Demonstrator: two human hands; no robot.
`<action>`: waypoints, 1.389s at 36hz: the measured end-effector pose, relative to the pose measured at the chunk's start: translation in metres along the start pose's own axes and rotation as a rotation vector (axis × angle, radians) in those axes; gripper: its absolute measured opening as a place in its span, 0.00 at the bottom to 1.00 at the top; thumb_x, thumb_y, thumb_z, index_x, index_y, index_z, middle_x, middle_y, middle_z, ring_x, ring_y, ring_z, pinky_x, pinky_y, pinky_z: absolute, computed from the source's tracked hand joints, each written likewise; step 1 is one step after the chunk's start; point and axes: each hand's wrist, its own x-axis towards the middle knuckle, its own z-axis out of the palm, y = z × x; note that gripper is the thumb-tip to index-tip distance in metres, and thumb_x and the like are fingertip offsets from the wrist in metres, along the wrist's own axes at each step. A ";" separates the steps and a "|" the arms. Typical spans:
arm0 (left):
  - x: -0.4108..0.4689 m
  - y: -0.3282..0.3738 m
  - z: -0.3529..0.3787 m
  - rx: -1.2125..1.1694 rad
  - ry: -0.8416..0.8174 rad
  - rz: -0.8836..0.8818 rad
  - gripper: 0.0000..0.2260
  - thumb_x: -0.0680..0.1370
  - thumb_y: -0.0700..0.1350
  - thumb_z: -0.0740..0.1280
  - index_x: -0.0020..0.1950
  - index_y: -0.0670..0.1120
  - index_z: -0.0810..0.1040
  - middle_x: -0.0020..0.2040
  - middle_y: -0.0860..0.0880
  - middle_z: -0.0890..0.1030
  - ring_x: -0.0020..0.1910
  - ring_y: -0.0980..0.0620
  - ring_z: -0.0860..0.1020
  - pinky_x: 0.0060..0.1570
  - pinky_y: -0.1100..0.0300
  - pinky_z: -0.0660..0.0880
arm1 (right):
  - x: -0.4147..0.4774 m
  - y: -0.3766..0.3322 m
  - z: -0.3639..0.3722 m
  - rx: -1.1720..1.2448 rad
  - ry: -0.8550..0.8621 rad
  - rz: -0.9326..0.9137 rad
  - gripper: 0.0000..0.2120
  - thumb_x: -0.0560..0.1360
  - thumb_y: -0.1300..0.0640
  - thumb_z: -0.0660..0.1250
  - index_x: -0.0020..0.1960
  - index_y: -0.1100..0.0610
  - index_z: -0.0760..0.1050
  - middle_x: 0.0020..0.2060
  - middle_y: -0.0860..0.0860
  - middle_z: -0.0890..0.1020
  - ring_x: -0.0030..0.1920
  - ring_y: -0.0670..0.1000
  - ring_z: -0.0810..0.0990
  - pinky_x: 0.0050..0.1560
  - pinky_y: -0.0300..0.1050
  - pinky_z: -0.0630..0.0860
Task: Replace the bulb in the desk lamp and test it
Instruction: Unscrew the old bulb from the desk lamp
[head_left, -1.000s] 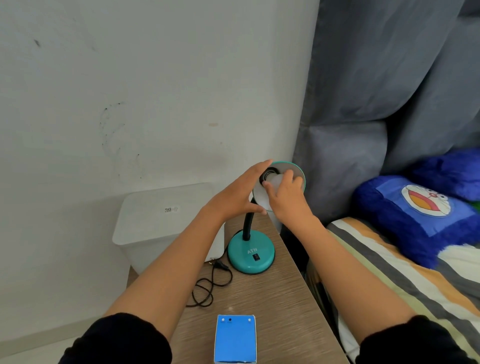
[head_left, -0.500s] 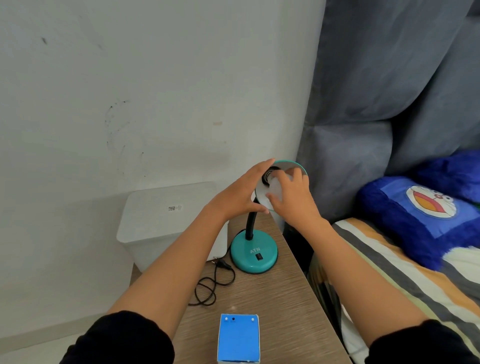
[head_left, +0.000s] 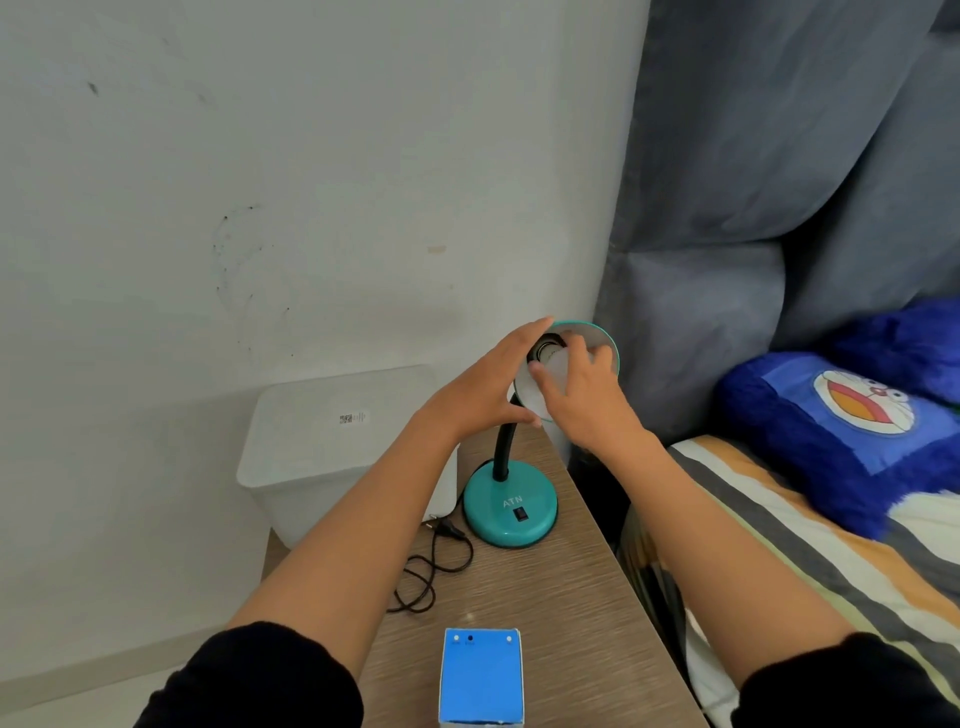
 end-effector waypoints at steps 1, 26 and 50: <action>0.000 -0.001 0.000 0.003 0.002 0.006 0.48 0.67 0.44 0.77 0.76 0.54 0.47 0.76 0.52 0.55 0.64 0.72 0.52 0.59 0.84 0.50 | 0.001 -0.001 0.000 0.035 -0.006 0.034 0.24 0.78 0.45 0.57 0.69 0.54 0.58 0.63 0.60 0.63 0.64 0.61 0.66 0.59 0.55 0.70; 0.000 -0.002 0.000 -0.016 0.015 -0.024 0.49 0.66 0.45 0.77 0.75 0.58 0.46 0.76 0.55 0.55 0.66 0.69 0.54 0.64 0.66 0.56 | 0.002 -0.003 -0.002 -0.107 -0.053 -0.016 0.26 0.77 0.42 0.57 0.69 0.55 0.57 0.60 0.61 0.66 0.61 0.61 0.68 0.56 0.54 0.71; 0.001 -0.005 -0.001 -0.038 0.039 -0.016 0.49 0.65 0.43 0.78 0.75 0.57 0.50 0.73 0.54 0.60 0.64 0.67 0.59 0.64 0.65 0.61 | 0.001 0.006 0.007 -0.311 0.041 -0.156 0.28 0.75 0.53 0.62 0.71 0.54 0.56 0.65 0.59 0.61 0.63 0.61 0.64 0.56 0.53 0.73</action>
